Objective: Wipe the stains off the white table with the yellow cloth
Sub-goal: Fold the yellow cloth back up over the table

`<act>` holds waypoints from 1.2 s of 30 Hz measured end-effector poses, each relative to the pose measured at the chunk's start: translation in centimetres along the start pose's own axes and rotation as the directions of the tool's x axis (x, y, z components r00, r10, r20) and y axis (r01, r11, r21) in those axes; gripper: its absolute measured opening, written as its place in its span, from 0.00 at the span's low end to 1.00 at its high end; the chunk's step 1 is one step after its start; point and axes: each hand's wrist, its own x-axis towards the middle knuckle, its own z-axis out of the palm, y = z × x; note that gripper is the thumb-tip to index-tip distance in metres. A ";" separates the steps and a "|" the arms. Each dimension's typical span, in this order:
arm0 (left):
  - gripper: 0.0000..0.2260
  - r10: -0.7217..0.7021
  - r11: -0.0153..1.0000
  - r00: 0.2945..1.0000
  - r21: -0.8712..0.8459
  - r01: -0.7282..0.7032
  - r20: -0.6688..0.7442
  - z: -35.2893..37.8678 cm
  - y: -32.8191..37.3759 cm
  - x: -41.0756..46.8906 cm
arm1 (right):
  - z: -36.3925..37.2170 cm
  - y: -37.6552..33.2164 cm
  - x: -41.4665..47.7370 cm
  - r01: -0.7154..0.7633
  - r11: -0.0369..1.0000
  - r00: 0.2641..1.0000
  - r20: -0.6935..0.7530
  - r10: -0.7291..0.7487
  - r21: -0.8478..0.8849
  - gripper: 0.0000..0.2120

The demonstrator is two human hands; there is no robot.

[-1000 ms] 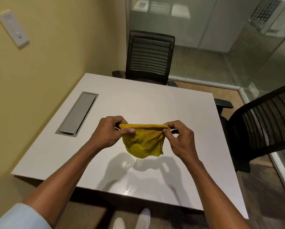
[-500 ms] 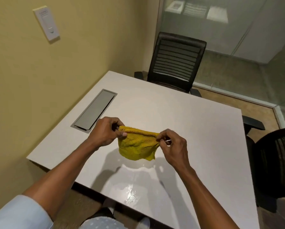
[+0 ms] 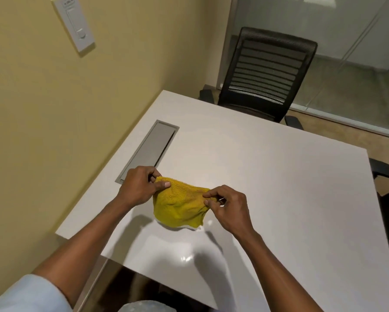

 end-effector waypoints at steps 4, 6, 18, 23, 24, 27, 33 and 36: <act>0.14 -0.013 0.998 0.998 0.056 0.010 0.067 -0.8 -3.3 5.2 | 4.2 0.6 4.3 -0.109 0.993 0.993 0.043 0.111 -0.048 0.09; 0.14 -0.009 0.995 0.995 0.096 0.000 0.096 -0.5 -4.4 7.8 | 5.9 1.1 6.4 -0.146 0.984 0.987 0.059 0.152 -0.098 0.09; 0.08 0.007 0.995 0.999 0.103 -0.011 0.034 4.4 -8.4 21.2 | 11.1 5.4 16.5 -0.194 0.917 0.974 0.042 0.222 -0.349 0.12; 0.12 0.042 0.993 0.996 0.103 -0.050 0.075 6.3 -9.1 22.5 | 12.1 6.9 17.3 -0.273 0.855 0.929 0.110 0.353 -0.440 0.18; 0.17 0.054 0.992 0.994 0.106 -0.064 0.095 6.5 -9.4 22.4 | 12.4 7.1 17.0 -0.282 0.844 0.924 0.108 0.367 -0.456 0.19; 0.34 0.132 0.967 0.974 0.192 -0.167 0.183 6.6 -10.5 21.7 | 13.5 6.9 15.9 -0.249 0.853 0.939 0.101 0.329 -0.458 0.24; 0.59 0.174 0.674 0.759 0.486 -0.556 0.628 7.1 -14.1 21.7 | 15.9 7.0 15.0 0.042 0.800 0.908 0.358 0.220 -0.598 0.49; 0.63 0.152 0.538 0.718 0.553 -0.637 0.679 7.6 -15.5 22.0 | 17.0 7.2 15.3 0.053 0.745 0.873 0.393 0.288 -0.665 0.60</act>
